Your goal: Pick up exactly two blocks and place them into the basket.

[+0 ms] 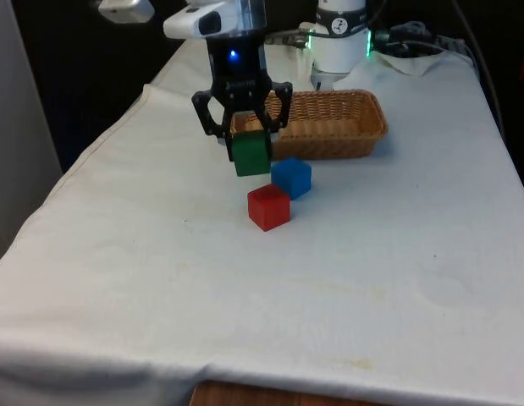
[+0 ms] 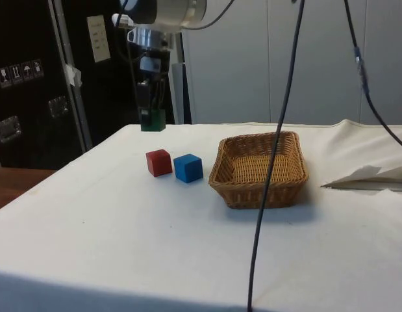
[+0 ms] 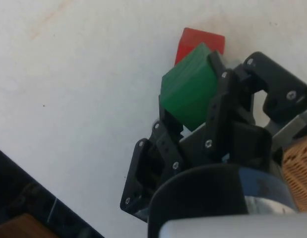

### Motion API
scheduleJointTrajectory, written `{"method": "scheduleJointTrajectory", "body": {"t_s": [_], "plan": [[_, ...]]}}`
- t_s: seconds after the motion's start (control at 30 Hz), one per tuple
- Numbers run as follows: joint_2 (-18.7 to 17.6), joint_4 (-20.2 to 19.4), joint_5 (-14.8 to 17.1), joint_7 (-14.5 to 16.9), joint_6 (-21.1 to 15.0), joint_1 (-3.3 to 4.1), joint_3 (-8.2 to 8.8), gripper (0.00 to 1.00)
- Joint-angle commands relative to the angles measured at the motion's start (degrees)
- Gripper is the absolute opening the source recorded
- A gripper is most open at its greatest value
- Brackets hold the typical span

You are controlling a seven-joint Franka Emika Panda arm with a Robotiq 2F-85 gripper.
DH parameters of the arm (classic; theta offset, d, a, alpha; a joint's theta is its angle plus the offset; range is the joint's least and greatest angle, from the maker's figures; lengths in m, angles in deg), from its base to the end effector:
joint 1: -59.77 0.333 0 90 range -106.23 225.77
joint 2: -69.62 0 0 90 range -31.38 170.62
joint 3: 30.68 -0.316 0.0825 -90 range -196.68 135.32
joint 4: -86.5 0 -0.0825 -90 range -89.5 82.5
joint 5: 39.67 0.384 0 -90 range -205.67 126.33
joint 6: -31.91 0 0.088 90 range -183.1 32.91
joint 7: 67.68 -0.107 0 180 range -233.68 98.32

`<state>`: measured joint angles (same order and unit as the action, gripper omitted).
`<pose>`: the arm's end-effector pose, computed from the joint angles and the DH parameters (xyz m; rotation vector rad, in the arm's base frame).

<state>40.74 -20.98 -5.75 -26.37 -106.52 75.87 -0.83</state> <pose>0.6333 -0.1277 0.2838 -3.0257 -0.1926 -0.3070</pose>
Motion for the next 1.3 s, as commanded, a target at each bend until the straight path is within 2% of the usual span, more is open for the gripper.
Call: {"method": "scheduleJointTrajectory", "body": {"t_s": [0.0,0.03,0.3,0.33,0.37,0.53,0.63,0.67,0.7,0.73,0.93,0.97,1.0,1.27], "plan": [[0.5,-0.5,0.0,0.2,-0.3,0.06,0.00,0.01],[1.4,-1.7,-0.3,0.3,-1.7,0.57,0.29,0.01],[5.0,-5.5,-0.6,1.4,-5.1,1.49,0.11,0.01],[4.7,-5.1,-0.2,1.6,-4.2,0.97,-0.11,0.01],[5.3,-5.8,-0.6,1.4,-5.5,1.60,0.11,0.01],[7.2,-7.7,-0.6,2.0,-7.8,2.23,-0.40,0.01],[8.3,-8.8,-0.6,2.6,-9.3,2.41,-0.80,0.01],[7.7,-8.2,-0.3,2.5,-8.2,2.01,-0.92,0.01],[8.5,-9.1,-0.5,2.8,-9.6,2.46,-0.86,0.01],[8.8,-9.3,-0.5,2.9,-10.0,2.58,-0.92,0.01],[10.3,-10.9,-0.4,3.8,-12.1,2.81,-1.60,0.01],[10.0,-10.5,-0.3,3.8,-11.5,2.52,-1.72,0.01],[10.8,-11.5,-0.3,4.1,-12.8,2.92,-1.78,0.01],[12.0,-13.8,-1.0,5.7,-15.0,3.09,-2.81,0.01]]}}
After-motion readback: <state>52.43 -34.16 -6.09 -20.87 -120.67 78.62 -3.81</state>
